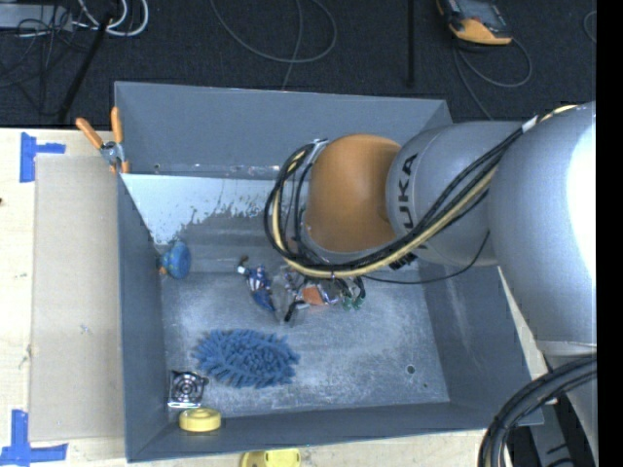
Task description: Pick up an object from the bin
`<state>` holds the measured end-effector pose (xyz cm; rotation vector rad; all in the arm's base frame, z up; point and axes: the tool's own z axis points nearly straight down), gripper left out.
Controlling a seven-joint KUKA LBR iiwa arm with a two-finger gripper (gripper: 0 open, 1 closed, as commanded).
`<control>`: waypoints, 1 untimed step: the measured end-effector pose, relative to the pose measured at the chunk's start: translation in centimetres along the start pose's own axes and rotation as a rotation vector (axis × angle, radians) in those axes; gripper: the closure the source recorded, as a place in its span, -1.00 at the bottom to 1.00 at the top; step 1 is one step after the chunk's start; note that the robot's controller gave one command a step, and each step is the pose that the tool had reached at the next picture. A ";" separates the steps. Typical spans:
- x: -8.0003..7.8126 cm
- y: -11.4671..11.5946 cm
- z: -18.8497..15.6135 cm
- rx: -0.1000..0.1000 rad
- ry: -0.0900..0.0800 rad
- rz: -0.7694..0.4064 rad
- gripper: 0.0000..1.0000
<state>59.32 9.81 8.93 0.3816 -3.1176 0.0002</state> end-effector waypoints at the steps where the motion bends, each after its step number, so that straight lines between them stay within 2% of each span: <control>1: 1.0 -3.0 -1.0 -0.004 -0.001 -0.011 -1.00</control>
Offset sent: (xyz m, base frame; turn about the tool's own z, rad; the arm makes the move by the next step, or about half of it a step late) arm 0.0000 0.0000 0.0000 0.0000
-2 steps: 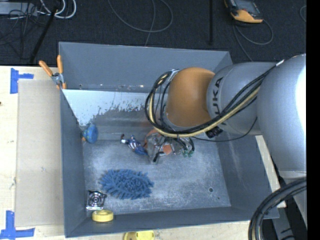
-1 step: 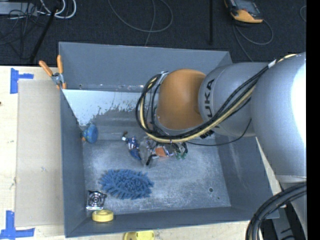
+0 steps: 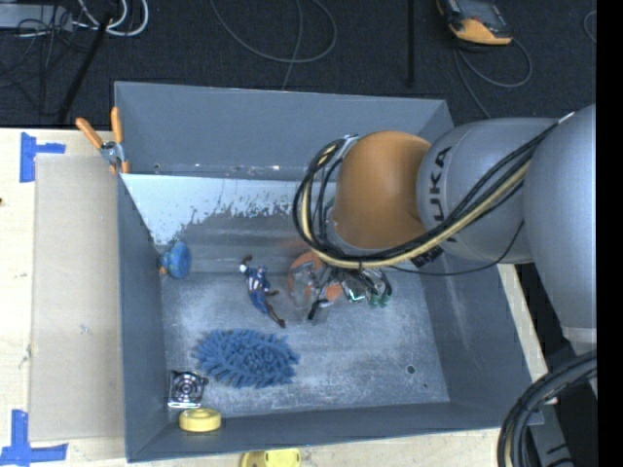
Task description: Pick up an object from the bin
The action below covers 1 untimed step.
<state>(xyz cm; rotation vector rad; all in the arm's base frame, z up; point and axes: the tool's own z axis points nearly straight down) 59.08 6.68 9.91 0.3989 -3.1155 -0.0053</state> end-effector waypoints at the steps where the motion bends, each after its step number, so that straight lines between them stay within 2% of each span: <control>1: 1.1 -4.4 -0.8 0.007 -0.001 0.022 -1.00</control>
Offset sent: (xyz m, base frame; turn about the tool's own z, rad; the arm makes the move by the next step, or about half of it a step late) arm -0.0726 0.0527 -0.0291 -0.0633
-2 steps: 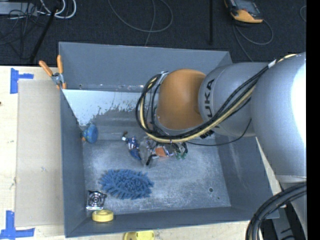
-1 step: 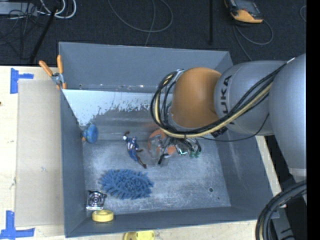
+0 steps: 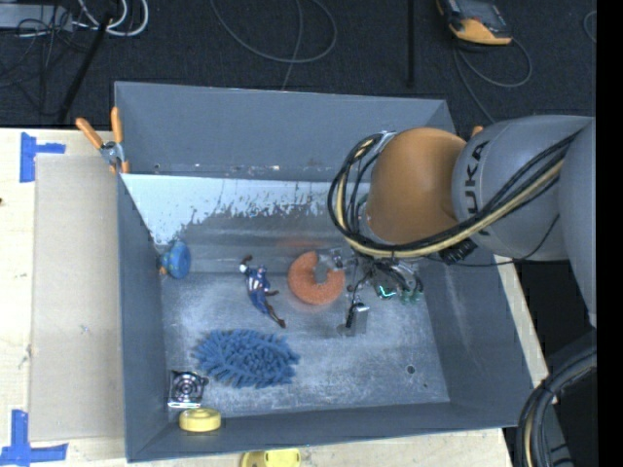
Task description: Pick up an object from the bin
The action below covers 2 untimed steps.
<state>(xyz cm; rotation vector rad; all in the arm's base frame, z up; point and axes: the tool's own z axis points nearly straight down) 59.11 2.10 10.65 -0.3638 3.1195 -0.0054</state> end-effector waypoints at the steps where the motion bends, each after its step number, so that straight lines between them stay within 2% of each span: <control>1: 2.2 5.1 1.7 -0.001 -0.002 -0.037 -1.00; 2: 3.0 8.9 2.8 -0.008 0.005 -0.014 -1.00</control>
Offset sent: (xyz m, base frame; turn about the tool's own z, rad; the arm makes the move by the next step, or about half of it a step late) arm -0.0115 0.0554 -0.0365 0.1161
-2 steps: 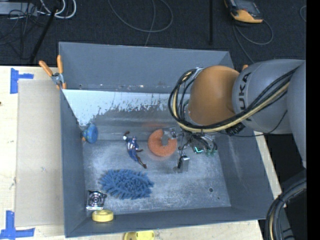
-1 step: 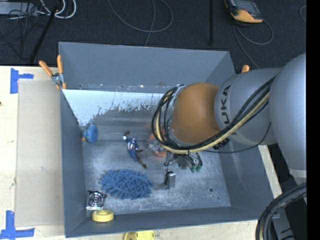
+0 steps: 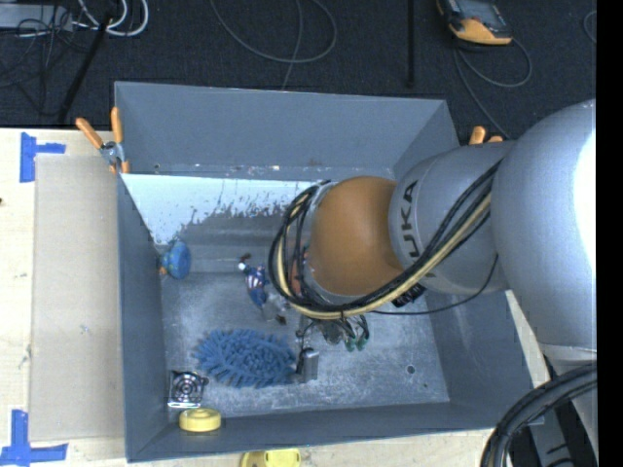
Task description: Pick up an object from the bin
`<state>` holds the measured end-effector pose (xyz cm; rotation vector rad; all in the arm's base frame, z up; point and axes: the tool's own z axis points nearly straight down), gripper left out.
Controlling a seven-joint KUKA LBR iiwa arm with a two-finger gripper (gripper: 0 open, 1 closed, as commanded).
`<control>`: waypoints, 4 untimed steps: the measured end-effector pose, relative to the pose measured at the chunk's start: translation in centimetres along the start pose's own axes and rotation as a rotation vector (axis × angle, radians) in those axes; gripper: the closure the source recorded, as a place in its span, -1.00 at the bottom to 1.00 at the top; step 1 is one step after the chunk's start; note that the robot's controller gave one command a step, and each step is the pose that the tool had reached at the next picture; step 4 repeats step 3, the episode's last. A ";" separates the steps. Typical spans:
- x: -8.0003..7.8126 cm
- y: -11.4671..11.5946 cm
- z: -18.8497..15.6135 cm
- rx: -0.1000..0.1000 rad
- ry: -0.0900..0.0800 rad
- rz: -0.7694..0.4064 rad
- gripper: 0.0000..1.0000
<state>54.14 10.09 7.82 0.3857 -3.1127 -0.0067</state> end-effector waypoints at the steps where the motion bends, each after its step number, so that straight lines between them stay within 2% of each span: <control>1: 0.1 1.6 -0.6 0.005 -0.002 -0.101 -1.00; 2: 0.8 7.2 0.9 0.004 -0.003 -0.147 1.00; 4: 0.8 7.2 0.9 0.004 -0.003 -0.147 1.00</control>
Offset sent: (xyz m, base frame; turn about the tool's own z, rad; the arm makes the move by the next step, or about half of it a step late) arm -0.0255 0.0663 -0.0082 -0.1460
